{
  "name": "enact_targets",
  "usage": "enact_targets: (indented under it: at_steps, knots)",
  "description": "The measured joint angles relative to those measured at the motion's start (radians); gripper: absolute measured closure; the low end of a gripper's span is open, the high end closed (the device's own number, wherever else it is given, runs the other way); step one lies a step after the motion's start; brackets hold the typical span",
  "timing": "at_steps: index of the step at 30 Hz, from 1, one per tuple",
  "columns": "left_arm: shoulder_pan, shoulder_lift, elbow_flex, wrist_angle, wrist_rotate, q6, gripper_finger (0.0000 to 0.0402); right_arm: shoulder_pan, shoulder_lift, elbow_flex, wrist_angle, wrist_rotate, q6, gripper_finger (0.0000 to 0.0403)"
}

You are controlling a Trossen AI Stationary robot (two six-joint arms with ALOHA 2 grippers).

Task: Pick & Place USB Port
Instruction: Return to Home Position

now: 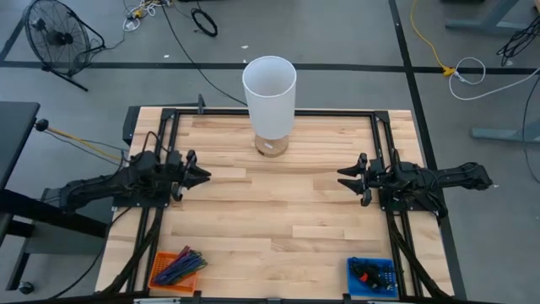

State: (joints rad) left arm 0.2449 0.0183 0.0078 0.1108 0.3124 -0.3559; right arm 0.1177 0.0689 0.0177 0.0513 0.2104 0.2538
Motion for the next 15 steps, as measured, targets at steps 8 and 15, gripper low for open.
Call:
enact_targets:
  at_steps: [8, 15]
  knots:
    - [-0.021, 0.003, 0.0, -0.014, 0.039, -0.005, 0.0323, 0.0, 0.0, 0.0, 0.0, 0.0, 0.0, 0.0234]
    - [-0.283, -0.018, 0.001, -0.042, -0.092, 0.34, 0.0323, 0.0, 0.0, 0.0, 0.003, 0.001, 0.0, 0.0234]
